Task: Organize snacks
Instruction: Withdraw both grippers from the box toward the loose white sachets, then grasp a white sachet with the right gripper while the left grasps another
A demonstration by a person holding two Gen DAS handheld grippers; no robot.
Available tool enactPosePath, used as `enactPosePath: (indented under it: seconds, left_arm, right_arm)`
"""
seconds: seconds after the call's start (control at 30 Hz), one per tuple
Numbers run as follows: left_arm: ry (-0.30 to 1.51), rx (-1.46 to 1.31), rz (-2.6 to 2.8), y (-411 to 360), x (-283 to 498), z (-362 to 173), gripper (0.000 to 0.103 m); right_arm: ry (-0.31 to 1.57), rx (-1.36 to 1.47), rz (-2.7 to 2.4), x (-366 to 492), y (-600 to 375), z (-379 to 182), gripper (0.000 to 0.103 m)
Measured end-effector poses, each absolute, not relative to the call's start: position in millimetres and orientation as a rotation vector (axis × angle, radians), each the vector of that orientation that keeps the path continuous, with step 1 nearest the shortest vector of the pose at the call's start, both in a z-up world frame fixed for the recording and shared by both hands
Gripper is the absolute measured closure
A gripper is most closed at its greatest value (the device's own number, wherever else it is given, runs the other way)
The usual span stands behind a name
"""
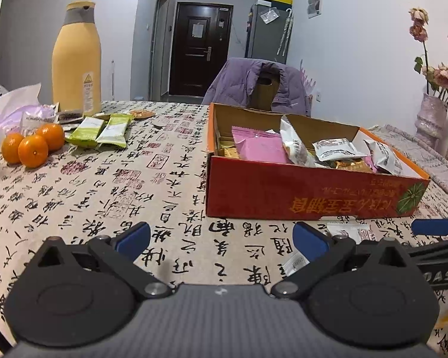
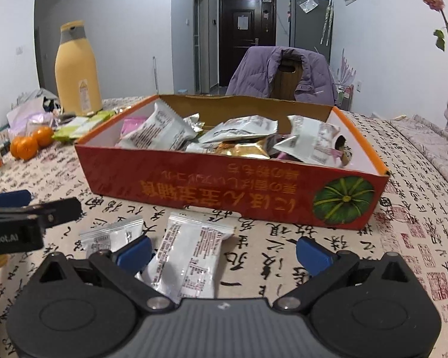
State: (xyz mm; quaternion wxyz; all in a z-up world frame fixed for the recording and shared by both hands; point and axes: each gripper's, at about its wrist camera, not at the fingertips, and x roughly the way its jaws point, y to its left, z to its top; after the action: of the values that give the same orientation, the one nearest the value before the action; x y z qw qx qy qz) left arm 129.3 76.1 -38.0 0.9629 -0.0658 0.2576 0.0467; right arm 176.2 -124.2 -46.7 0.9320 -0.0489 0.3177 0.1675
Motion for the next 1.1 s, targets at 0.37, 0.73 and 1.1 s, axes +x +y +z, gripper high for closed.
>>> enactPosePath:
  seconds: [0.37,0.73,1.1]
  left_arm:
    - [0.526,-0.161,0.096,80.5,129.3,-38.6,0.000]
    - [0.535,-0.175,0.095,82.7,130.8,-40.3,0.000]
    - [0.556,-0.152,0.101,79.2,134.0,-41.6,0.000]
  right_arm:
    - [0.700,-0.151,0.322,191.0,-103.3,-60.0,0.017]
    - [0.687,-0.112,0.396,181.9,-105.5,-58.7,0.060]
    - [0.630,-0.050,0.360,166.3,-138.0,-45.0,0.064]
